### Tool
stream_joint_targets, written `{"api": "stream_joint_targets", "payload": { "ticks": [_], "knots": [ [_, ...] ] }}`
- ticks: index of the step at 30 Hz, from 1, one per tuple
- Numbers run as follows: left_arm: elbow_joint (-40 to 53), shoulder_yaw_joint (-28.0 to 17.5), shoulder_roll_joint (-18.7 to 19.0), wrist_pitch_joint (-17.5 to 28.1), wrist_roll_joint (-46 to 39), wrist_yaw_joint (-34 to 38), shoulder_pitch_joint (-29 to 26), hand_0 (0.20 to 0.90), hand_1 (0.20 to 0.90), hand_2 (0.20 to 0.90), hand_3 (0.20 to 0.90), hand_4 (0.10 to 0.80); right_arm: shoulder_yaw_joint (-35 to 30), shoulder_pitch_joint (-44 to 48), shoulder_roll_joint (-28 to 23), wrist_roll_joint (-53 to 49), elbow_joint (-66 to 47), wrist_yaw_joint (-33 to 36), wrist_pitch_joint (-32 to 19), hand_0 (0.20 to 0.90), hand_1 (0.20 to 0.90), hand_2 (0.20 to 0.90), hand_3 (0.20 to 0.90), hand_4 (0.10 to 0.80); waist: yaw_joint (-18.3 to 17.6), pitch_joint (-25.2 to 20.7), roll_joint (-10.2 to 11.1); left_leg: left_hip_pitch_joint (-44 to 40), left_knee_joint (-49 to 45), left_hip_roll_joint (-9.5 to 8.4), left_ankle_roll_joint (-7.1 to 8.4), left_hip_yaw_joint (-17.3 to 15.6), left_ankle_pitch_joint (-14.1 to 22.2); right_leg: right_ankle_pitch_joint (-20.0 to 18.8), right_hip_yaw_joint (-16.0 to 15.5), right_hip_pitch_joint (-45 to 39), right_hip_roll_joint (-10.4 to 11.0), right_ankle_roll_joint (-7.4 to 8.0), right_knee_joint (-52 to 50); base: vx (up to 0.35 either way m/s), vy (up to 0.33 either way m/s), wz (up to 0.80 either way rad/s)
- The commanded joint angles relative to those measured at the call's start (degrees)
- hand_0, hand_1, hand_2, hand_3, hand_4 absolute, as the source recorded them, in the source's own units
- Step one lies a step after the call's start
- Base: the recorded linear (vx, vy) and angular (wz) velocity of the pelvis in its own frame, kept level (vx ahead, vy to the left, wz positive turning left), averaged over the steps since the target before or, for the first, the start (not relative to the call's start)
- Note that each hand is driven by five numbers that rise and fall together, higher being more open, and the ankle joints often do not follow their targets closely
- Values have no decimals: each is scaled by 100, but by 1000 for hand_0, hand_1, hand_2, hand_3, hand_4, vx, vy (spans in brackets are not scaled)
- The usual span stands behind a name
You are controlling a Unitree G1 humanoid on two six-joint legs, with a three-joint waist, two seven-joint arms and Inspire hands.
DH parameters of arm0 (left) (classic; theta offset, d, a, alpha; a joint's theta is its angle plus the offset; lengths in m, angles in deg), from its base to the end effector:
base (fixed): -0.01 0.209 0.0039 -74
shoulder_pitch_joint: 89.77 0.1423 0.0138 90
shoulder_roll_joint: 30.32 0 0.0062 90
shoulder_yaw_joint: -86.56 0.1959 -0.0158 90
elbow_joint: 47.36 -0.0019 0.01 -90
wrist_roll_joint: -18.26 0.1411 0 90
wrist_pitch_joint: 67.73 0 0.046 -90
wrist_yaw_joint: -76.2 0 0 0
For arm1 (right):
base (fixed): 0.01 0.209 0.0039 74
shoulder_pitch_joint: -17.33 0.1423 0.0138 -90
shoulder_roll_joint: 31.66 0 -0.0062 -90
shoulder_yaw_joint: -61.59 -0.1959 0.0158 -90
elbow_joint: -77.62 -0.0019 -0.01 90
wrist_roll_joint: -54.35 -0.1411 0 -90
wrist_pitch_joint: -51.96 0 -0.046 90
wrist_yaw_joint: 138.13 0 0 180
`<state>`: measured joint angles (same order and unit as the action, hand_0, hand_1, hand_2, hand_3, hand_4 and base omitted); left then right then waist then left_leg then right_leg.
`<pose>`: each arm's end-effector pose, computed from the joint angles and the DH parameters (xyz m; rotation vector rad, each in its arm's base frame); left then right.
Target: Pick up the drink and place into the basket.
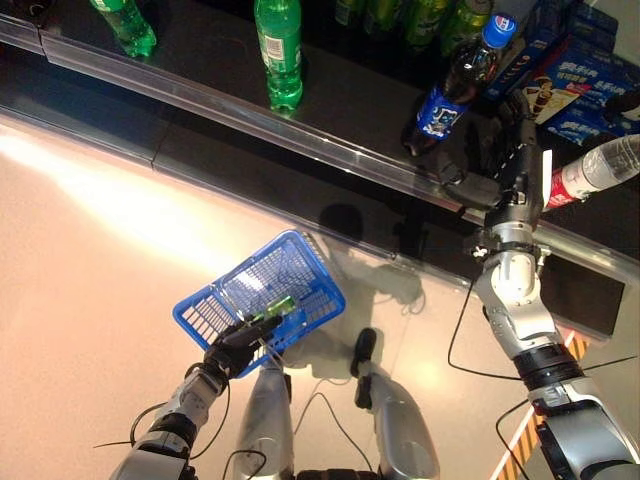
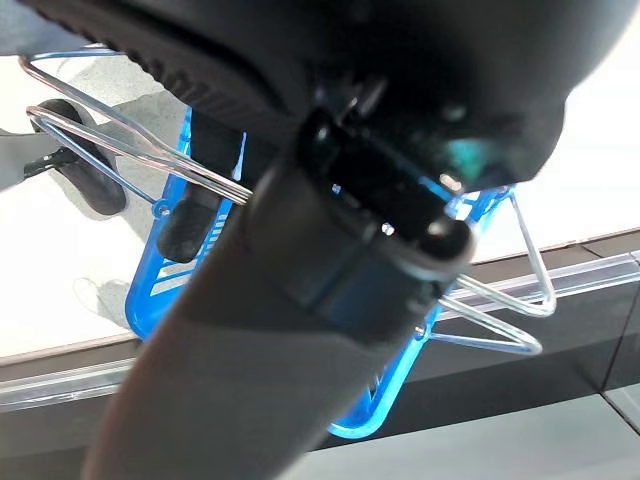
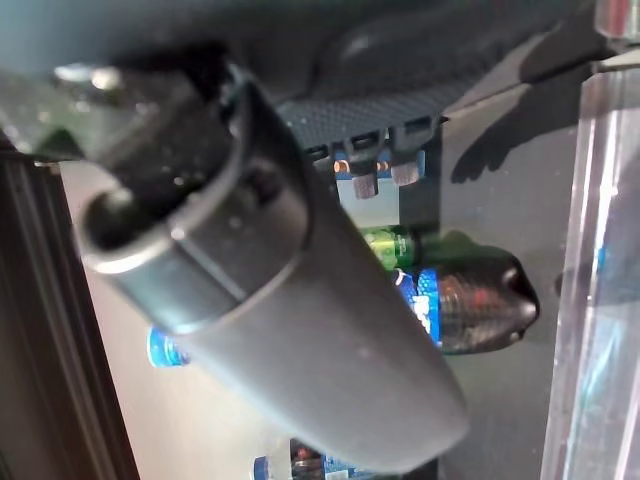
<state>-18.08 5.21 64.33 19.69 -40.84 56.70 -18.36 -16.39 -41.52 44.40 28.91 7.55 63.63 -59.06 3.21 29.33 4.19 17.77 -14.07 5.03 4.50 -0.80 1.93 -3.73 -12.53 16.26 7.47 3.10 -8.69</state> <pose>0.2159 0.2473 -0.0605 -0.6672 0.5684 0.0735 0.3027 -0.2085 0.1330 -0.0231 -0.5071 -0.2080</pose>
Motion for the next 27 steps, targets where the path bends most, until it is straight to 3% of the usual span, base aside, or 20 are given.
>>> {"api": "stream_joint_targets", "payload": {
  "ticks": [1, 13, 27],
  "knots": [
    [329, 421, -127, -139, 131, -529, 313, 300, 300, 300, 200, 100, -504, 748, -386, -162, -149, -193, -262, 900, 900, 900, 900, 800, 79, -317, -107, -85, 63, -188, -253, -284, 87, 499, 73, -190, 113, 405, -410, 0, 0, 0],
    [361, 549, -18, -239, 221, -577, 308, 300, 300, 300, 200, 100, -196, 1516, -682, -614, 630, -777, 146, 900, 900, 900, 900, 800, 241, -311, -105, -118, 125, -214, -246, -217, 63, 465, -14, -225, 118, 396, -377, 2, 0, 1],
    [374, 724, 84, -309, 239, -623, 255, 300, 300, 300, 200, 100, 201, 2367, -1001, -826, 1656, -886, 546, 900, 900, 900, 900, 800, 405, -305, -109, -113, 172, -270, -261, -129, 61, 403, -100, -231, 139, 420, -323, 7, -4, 3]
  ]
}}
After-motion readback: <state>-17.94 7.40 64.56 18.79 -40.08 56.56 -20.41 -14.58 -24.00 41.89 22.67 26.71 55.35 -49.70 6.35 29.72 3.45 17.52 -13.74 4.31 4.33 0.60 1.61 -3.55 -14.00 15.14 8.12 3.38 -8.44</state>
